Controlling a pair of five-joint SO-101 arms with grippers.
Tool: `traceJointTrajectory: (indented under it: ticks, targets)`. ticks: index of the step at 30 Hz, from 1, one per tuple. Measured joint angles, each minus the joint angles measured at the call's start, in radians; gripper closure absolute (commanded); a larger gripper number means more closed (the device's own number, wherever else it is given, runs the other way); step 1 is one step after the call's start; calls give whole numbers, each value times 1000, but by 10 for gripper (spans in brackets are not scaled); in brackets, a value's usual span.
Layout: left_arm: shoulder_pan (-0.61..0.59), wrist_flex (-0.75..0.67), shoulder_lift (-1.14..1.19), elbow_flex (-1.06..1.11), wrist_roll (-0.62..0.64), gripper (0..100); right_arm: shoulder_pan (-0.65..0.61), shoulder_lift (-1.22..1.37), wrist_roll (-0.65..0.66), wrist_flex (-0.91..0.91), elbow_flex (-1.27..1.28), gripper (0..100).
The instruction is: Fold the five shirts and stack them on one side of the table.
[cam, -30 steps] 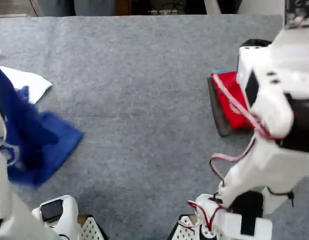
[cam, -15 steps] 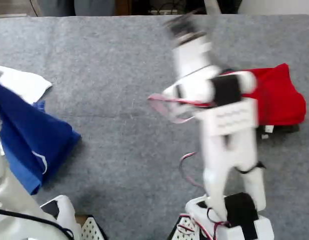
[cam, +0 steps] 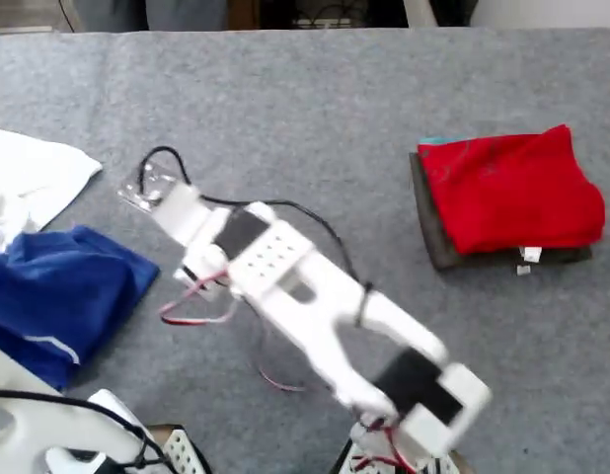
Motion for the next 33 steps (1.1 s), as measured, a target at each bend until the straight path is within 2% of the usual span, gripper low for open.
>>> traceJointTrajectory:
  ticks: [4, 7, 12, 20, 27, 31, 33]
  targets:
    - [-3, 0, 0, 43, -20, 971, -14, 252, -3, -8, -207, 727]
    - [-3, 0, 0, 51, -23, 971, -34, 439, -3, 58, -397, 729]
    - [-3, 0, 0, 52, -21, 971, -64, 698, 34, 262, -772, 730]
    - [-3, 0, 0, 52, -21, 971, -112, 971, 94, 621, -1399, 730]
    - [-3, 0, 0, 55, -21, 971, -152, 1197, 95, 608, -1711, 730]
    - [-3, 0, 0, 89, -21, 971, -157, 1293, 95, 563, -1766, 732]
    - [-3, 0, 0, 92, -21, 971, -157, 1318, 95, 560, -1772, 773]
